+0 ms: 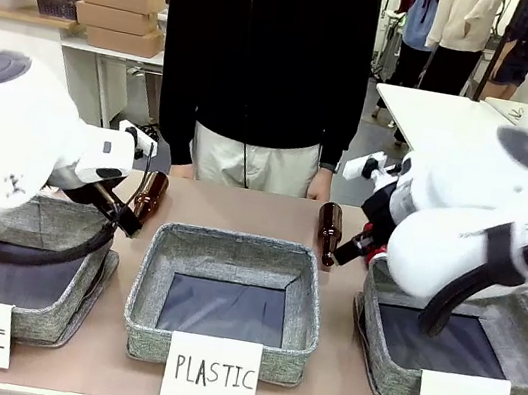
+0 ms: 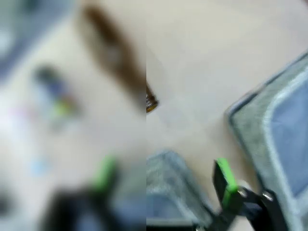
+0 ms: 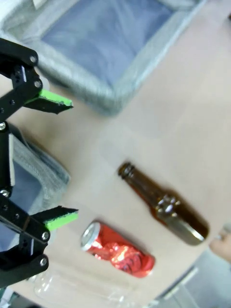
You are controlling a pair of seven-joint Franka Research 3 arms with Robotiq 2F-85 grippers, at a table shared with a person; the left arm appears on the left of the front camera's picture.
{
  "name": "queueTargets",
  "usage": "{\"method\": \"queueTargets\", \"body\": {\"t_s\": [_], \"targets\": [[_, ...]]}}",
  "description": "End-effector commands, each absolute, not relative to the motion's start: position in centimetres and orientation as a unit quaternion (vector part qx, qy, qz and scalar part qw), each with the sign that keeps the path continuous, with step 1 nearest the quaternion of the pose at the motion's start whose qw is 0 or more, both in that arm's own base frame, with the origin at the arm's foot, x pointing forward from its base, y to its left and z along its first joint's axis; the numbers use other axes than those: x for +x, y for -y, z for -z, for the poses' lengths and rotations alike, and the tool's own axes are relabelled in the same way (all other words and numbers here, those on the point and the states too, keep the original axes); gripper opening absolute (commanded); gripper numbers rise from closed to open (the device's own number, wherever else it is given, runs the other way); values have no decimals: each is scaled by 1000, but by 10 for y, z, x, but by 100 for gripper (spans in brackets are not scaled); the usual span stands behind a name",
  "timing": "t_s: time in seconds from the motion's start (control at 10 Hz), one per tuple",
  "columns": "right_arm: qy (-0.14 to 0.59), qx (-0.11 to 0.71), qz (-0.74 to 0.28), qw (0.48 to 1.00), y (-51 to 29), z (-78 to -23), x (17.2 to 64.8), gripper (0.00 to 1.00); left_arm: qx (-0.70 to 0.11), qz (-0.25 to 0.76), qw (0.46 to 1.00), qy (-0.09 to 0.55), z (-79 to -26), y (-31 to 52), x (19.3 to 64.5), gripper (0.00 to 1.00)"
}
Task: Sort the can waste into the basket.
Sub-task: Pick up the can waste from the table and place it in the right Fabric basket.
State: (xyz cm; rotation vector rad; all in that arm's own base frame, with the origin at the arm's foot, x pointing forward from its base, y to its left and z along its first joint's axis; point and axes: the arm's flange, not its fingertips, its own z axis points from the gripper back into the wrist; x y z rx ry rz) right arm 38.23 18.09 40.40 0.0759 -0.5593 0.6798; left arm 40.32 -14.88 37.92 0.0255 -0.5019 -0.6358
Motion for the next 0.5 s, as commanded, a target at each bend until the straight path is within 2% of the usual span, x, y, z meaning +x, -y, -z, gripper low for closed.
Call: {"method": "queueTargets", "body": {"t_s": [0.0, 0.1, 0.2, 0.3, 0.4], "targets": [[305, 72, -331, 890, -148, -514, 331, 100, 14, 343, 892, 294, -485, 158, 361, 100], [355, 54, -347, 866, -125, -543, 293, 100, 37, 353, 871, 340, -521, 143, 321, 100], [367, -2, -327, 871, -102, -547, 264, 100, 1, 346, 841, 416, -540, 127, 274, 100], [352, -8, -321, 879, -89, -537, 252, 100, -21, 323, 836, 443, -536, 121, 254, 100], [347, -7, -286, 893, -83, -524, 254, 100, -35, 337, 845, 414, -519, 122, 257, 100]]}}
